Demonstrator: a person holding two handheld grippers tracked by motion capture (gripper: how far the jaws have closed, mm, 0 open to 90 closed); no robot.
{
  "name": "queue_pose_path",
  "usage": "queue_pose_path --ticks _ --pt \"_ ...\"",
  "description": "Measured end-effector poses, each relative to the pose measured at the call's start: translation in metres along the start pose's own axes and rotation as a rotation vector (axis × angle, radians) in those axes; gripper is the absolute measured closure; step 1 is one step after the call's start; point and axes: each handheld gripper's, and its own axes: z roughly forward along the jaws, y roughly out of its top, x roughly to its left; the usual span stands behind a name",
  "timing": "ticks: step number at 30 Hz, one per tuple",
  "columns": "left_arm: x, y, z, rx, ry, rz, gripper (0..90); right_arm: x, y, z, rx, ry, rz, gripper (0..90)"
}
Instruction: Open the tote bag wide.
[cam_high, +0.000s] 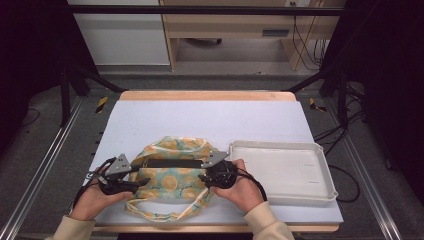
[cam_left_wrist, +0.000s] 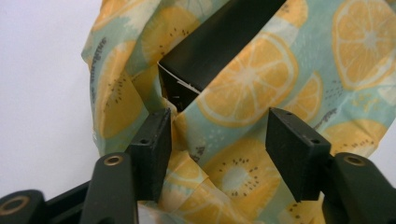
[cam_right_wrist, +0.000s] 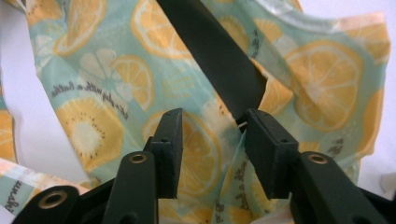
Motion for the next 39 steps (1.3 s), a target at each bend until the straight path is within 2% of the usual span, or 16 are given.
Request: queue_pose_path --ticks 7,16,20,24,31,35,39 --pt "-0.002 -0.002 0.001 0.009 0.004 0.003 55.6 0.000 -0.004 -0.001 0.017 -0.014 0.009 68.2" --pt "-0.004 0.000 -0.002 0.024 0.024 0.014 77.6 0.004 -0.005 -0.003 0.029 -0.031 -0.001 88.8" --pt "-0.004 0.001 -0.006 0.020 0.021 0.029 86.4 0.004 -0.005 -0.008 0.020 -0.025 -0.006 90.0" --pt "-0.005 0.000 -0.008 0.022 -0.003 0.045 89.4 0.006 -0.007 -0.012 0.010 -0.012 -0.012 90.0" --pt "-0.008 -0.005 -0.002 0.082 -0.052 0.117 90.0 0.009 -0.015 -0.006 0.047 0.037 -0.040 90.0" --pt "-0.008 -0.007 0.001 0.115 -0.056 0.140 90.0 0.010 -0.017 -0.003 0.075 0.055 -0.058 90.0" --pt "-0.008 -0.007 0.004 0.145 -0.049 0.145 90.0 0.010 -0.017 0.001 0.095 0.062 -0.050 90.0"
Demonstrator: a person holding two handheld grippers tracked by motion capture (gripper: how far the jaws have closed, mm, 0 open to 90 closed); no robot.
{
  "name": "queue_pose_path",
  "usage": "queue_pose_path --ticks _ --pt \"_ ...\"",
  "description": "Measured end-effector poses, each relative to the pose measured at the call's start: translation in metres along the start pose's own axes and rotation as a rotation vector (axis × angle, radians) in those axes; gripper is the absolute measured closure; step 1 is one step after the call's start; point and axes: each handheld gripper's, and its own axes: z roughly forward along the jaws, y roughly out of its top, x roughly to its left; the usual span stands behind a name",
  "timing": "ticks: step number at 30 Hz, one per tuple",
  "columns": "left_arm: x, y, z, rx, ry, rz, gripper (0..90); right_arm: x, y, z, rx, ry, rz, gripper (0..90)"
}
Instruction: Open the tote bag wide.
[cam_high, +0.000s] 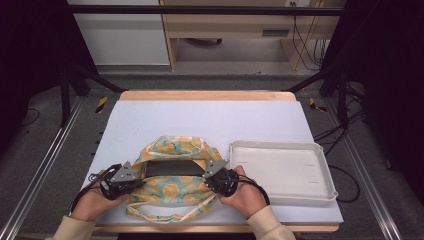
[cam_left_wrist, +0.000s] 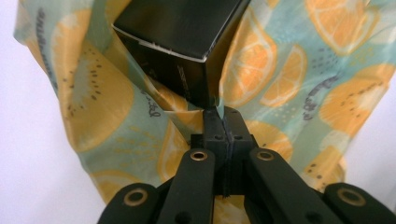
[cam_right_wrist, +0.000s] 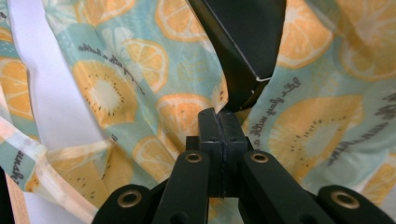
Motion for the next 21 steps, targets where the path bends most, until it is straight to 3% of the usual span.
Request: queue_pose_path --ticks 13,21 --pt "0.008 -0.001 0.005 0.015 0.010 -0.057 90.0 0.001 0.001 0.011 0.064 0.018 0.029 90.0" --pt "0.013 -0.001 0.006 0.003 0.036 -0.075 90.0 0.001 0.000 0.014 0.060 0.025 0.043 90.0"
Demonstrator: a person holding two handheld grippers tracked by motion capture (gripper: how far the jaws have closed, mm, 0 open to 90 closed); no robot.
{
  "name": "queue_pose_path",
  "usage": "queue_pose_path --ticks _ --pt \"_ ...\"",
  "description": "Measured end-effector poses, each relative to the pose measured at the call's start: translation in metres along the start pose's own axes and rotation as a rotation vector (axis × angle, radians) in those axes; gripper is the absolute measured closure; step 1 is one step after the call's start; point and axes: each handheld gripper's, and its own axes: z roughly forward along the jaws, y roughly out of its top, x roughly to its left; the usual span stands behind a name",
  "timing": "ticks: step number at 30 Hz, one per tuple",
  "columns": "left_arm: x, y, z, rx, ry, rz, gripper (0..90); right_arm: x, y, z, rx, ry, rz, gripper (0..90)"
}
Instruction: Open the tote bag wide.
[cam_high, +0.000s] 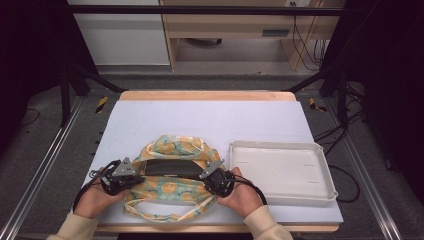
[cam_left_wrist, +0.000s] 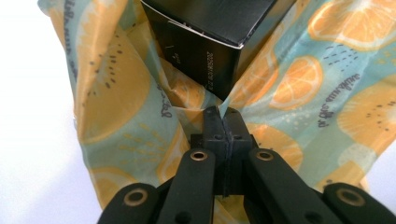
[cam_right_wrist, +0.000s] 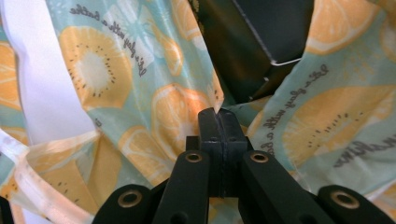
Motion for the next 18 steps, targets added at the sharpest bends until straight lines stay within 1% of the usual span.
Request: queue_pose_path --ticks 1,4,7,10,13,16,18 --pt "-0.0002 0.0001 0.0007 -0.005 -0.001 -0.006 90.0 -0.0006 0.0000 0.0001 -0.001 -0.003 -0.002 90.0" --pt "-0.0020 0.0005 -0.0012 -0.004 -0.011 0.003 90.0 -0.0025 -0.0009 0.0000 -0.004 -0.014 0.006 90.0" --pt "-0.0042 -0.0007 -0.0026 -0.010 -0.024 -0.001 90.0 -0.0050 -0.0023 0.0006 -0.005 -0.020 0.020 90.0" --pt "-0.0048 -0.0015 -0.0038 -0.006 -0.029 -0.001 90.0 -0.0058 -0.0028 0.0016 -0.016 -0.024 0.028 90.0" --pt "-0.0061 -0.0019 -0.0057 -0.011 -0.029 -0.003 89.2 -0.0056 -0.0029 -0.0003 -0.027 -0.019 0.018 90.0" --pt "-0.0066 -0.0035 -0.0076 -0.014 -0.035 -0.003 86.1 -0.0061 -0.0043 -0.0035 -0.045 -0.019 0.023 82.6" --pt "-0.0063 -0.0040 -0.0089 -0.027 -0.038 -0.008 81.8 -0.0061 -0.0052 -0.0058 -0.052 -0.020 0.029 76.8"
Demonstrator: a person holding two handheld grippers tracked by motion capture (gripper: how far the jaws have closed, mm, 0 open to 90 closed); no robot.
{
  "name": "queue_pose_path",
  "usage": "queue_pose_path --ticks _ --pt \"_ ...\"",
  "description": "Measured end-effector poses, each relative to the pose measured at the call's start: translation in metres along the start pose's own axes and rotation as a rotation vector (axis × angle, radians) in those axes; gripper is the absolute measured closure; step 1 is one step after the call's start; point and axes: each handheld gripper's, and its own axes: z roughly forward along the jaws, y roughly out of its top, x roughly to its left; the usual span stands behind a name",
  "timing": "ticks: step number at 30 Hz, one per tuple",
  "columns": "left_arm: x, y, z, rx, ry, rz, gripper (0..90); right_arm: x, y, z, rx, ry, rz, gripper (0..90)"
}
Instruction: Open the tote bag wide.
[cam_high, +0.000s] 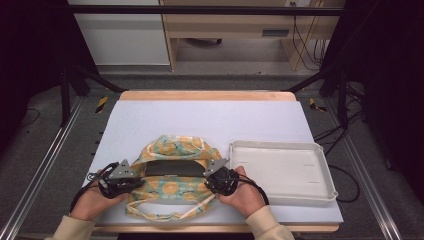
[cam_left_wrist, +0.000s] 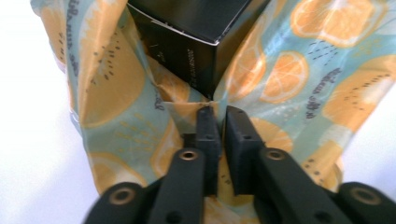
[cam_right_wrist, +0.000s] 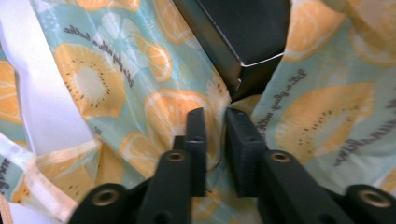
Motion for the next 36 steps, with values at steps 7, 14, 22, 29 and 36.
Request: queue_pose_path --ticks 7,14,22,29,36 --pt "-0.004 0.005 -0.007 -0.049 -0.001 -0.008 64.5 0.000 0.002 -0.009 -0.031 -0.016 0.005 60.4" --pt "-0.008 0.008 -0.016 -0.083 -0.007 -0.001 55.2 0.000 0.007 -0.018 -0.060 -0.027 0.008 50.9" --pt "-0.008 0.012 -0.026 -0.124 -0.010 -0.013 50.9 -0.001 0.009 -0.027 -0.099 -0.037 0.023 47.6" --pt "0.000 0.027 -0.041 -0.187 0.016 -0.022 49.4 -0.003 0.006 -0.037 -0.132 -0.065 0.050 40.3" --pt "0.010 0.050 -0.036 -0.210 0.011 -0.001 55.7 -0.004 -0.002 -0.047 -0.166 -0.124 0.078 29.4"
